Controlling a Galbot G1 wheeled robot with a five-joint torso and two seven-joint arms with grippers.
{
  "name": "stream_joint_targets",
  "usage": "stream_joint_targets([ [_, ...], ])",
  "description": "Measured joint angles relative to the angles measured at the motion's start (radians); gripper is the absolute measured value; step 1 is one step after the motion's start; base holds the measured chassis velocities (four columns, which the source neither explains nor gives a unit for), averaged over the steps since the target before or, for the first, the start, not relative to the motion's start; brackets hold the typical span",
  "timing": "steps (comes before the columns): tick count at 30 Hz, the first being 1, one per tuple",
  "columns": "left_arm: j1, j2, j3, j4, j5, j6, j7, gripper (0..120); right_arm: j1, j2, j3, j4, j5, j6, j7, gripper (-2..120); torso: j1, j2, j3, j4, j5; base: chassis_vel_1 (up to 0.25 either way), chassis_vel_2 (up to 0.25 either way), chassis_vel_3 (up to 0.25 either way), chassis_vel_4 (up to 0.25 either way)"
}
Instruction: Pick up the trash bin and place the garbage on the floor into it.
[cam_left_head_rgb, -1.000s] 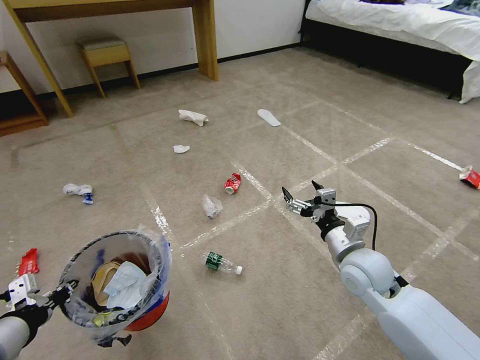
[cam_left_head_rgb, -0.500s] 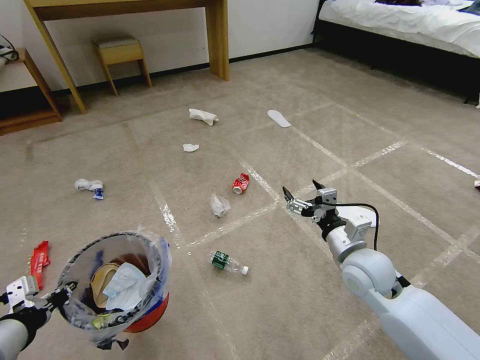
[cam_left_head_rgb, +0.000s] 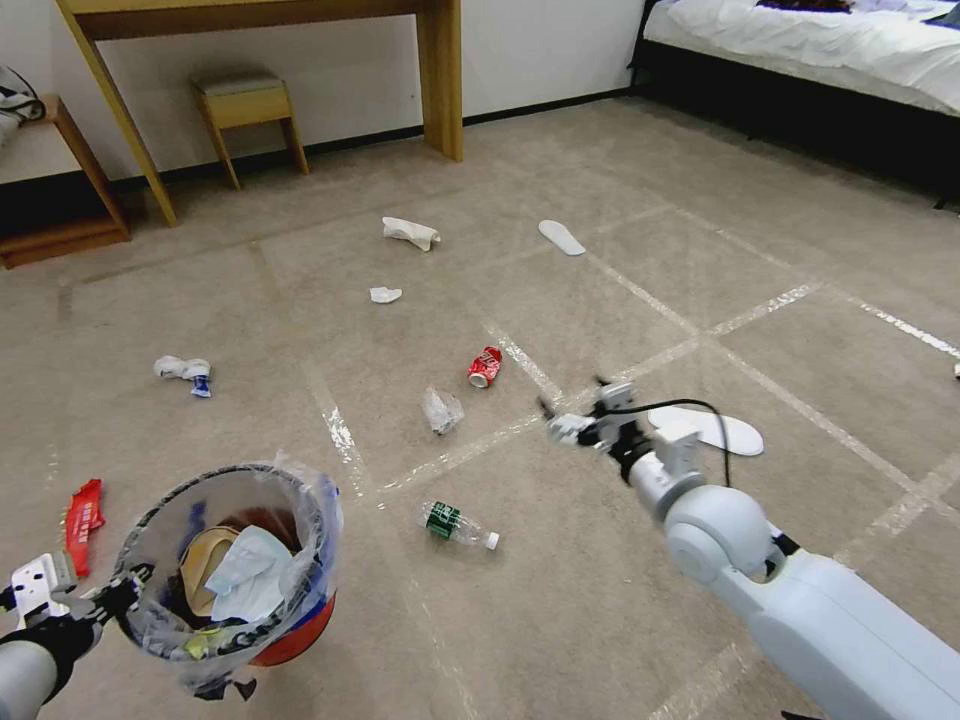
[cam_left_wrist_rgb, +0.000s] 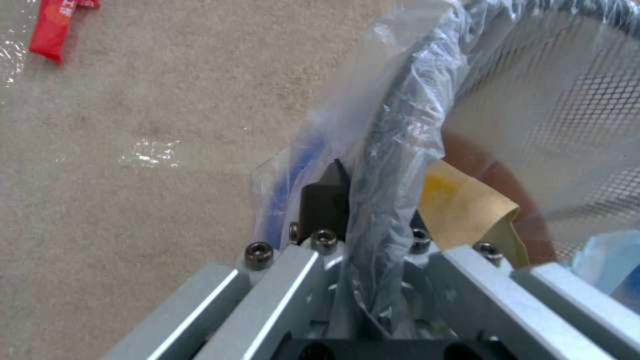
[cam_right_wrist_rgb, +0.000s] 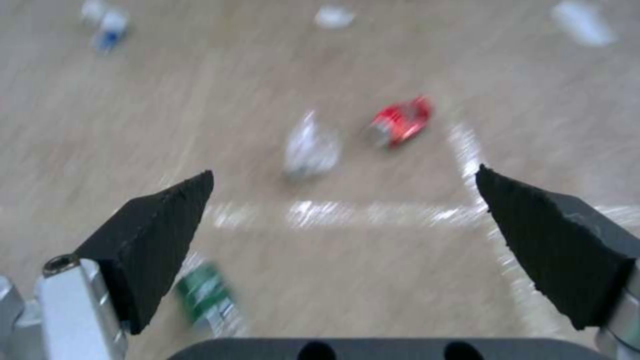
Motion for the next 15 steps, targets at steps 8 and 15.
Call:
stream_joint_targets([
  [8,0.008,-0.038,-0.011,-0.023,0.0,0.0,0.0,1,0.226,0.058,-0.275,-0.135,0.006,-0.258,-0.087,100,0.0,0.0,0.0,-0.0006,-0.0001,0.0,0.0,0.0,0.0],
  [15,0.02,-0.072,-0.031,-0.034,0.003,0.0,0.004,1,0.342,0.146,-0.441,-0.297,-0.148,-0.271,-0.292,100,0.0,0.0,0.0,-0.0003,0.0001,0.0,0.0,0.0,0.0],
])
